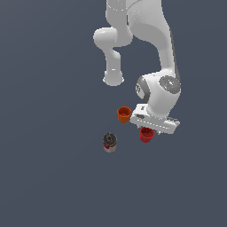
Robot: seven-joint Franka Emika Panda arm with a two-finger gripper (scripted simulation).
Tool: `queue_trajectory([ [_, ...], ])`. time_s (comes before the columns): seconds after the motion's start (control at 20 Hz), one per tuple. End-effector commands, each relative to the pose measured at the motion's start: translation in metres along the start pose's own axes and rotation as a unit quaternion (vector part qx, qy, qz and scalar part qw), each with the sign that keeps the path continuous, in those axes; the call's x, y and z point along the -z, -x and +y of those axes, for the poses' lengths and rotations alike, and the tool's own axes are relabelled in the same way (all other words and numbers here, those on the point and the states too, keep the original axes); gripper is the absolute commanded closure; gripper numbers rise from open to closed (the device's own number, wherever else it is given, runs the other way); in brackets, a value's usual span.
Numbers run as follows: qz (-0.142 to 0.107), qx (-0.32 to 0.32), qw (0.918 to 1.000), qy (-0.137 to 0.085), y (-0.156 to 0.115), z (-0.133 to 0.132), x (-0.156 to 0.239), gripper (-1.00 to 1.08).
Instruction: Pick up a designated object from a clutter of objects.
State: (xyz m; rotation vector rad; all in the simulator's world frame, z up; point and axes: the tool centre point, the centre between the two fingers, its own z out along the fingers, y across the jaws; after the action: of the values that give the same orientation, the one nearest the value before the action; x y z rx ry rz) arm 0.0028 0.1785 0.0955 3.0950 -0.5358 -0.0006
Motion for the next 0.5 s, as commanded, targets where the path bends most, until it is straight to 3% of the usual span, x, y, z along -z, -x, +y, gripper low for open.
queue_trajectory([
  [0.0, 0.0, 0.0, 1.0, 0.0, 0.0, 0.0, -0.006, -0.92],
  [0.45, 0.0, -0.001, 1.0, 0.0, 0.001, 0.0, -0.044, -0.92],
])
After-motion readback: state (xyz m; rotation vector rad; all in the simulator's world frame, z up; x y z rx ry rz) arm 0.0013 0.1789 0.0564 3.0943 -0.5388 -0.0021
